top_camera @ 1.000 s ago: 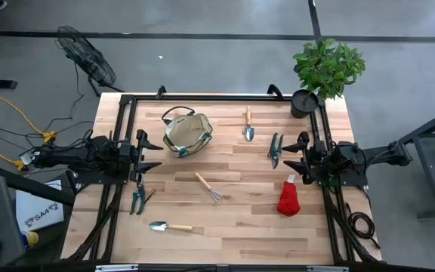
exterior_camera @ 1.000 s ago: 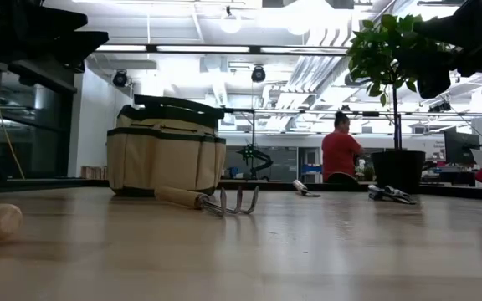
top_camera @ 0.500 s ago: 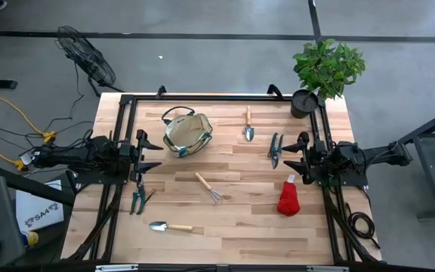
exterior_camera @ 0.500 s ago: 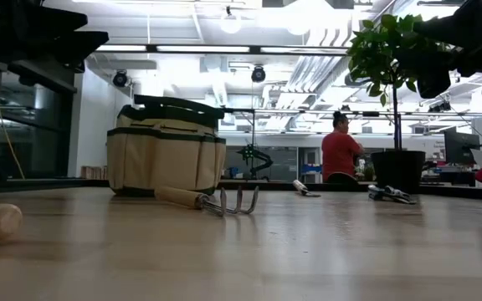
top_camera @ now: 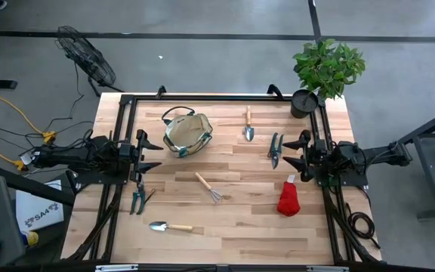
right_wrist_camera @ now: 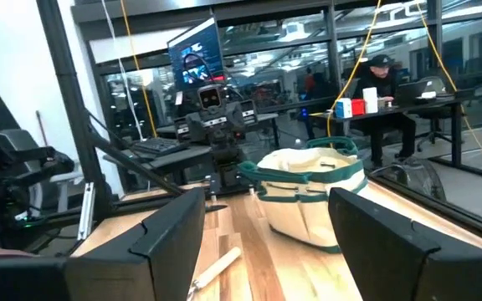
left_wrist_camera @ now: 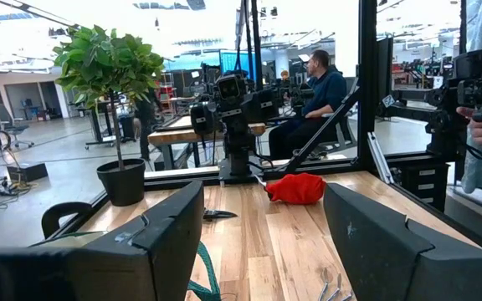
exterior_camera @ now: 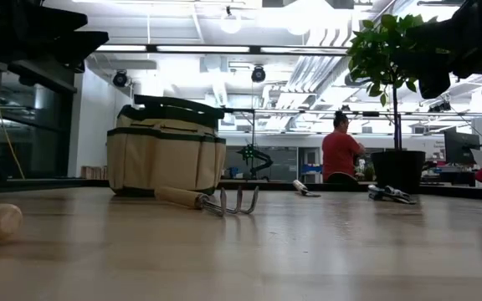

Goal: Pick & Place Garden tools in Gardening bag
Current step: Put the red gloves into the gardening bag

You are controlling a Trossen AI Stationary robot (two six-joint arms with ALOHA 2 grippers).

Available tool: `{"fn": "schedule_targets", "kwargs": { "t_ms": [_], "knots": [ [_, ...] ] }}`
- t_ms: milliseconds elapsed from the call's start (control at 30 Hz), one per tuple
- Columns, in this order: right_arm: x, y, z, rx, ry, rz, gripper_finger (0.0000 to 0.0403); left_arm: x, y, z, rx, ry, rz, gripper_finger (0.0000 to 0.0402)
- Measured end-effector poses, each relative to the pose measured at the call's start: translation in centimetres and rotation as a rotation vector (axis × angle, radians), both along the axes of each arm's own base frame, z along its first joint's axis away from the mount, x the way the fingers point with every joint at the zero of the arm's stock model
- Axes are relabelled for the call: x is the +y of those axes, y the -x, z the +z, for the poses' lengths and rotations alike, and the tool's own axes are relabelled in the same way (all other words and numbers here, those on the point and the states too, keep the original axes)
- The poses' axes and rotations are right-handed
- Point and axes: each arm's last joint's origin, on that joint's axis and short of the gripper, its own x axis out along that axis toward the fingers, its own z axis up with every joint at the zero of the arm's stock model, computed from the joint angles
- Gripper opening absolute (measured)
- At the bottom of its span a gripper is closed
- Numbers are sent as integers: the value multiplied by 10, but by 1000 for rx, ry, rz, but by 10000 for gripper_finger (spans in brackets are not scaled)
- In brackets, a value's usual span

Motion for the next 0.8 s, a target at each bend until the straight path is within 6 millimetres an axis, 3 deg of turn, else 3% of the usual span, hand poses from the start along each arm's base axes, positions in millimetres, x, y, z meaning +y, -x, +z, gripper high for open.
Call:
{"fn": "schedule_targets", "kwargs": {
  "t_ms": [500, 800],
  "knots": [
    [1, 0, 0, -19, -205, 57, 248, 0, 0, 0, 0, 0, 0, 242],
    [-6, 0, 0, -43, -421, -166, 248, 0, 0, 0, 0, 0, 0, 242]
  ]
}}
